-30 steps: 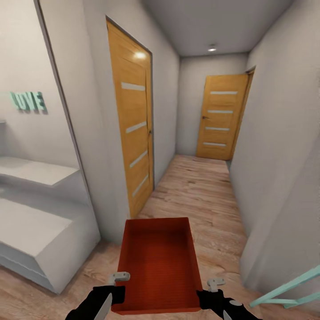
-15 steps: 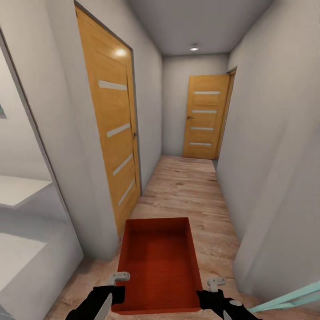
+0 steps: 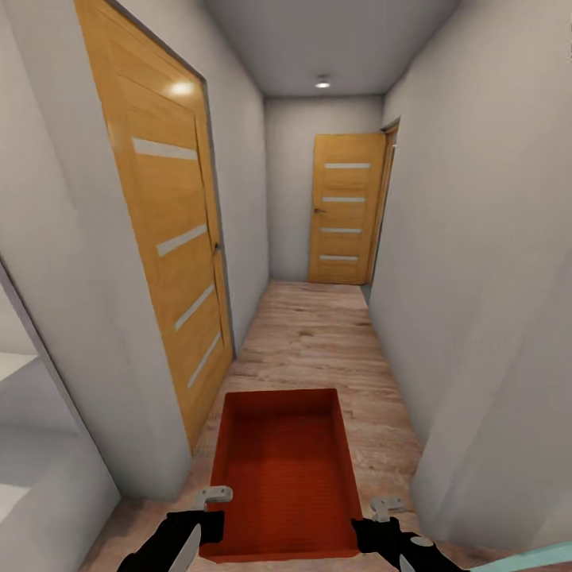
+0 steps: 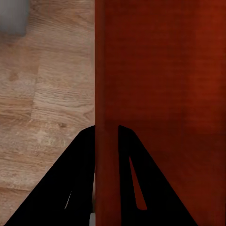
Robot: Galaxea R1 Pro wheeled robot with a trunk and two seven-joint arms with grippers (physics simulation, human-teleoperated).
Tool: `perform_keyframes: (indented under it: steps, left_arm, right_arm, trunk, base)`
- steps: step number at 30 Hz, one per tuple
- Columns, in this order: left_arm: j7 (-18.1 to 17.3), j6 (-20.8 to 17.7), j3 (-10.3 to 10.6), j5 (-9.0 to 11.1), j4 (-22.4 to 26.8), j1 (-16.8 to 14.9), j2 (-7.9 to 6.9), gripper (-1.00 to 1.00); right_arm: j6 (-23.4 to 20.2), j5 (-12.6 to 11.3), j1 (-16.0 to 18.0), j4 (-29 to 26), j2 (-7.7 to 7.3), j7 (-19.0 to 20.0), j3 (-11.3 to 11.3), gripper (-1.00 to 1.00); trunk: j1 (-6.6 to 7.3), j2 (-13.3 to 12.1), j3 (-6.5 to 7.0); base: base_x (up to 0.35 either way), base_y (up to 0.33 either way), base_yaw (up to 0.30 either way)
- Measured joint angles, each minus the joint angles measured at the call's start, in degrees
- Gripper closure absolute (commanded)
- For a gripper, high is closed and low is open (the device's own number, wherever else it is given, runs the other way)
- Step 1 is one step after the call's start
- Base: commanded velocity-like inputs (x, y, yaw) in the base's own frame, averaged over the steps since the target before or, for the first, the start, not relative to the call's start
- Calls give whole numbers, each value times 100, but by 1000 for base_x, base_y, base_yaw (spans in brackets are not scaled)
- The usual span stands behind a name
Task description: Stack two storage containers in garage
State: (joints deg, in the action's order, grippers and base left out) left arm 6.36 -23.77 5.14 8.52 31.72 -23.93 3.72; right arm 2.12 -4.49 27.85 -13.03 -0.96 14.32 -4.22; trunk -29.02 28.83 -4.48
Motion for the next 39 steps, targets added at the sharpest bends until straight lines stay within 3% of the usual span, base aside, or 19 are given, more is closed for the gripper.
perform_keyframes:
  steps: [20, 39]
  left_arm:
    - [0, -1, 1, 0, 0, 0, 0, 100]
    - [-1, 4, 0, 2, -2, 1, -1, 100]
  right_arm:
    - [0, 1, -1, 1, 1, -1, 1, 100]
    - [0, -1, 1, 1, 1, -2, -2, 100]
  trunk:
    - [0, 0, 0]
    - [0, 0, 0]
  base:
    - [322, 14, -174]
    - [322, 0, 36]
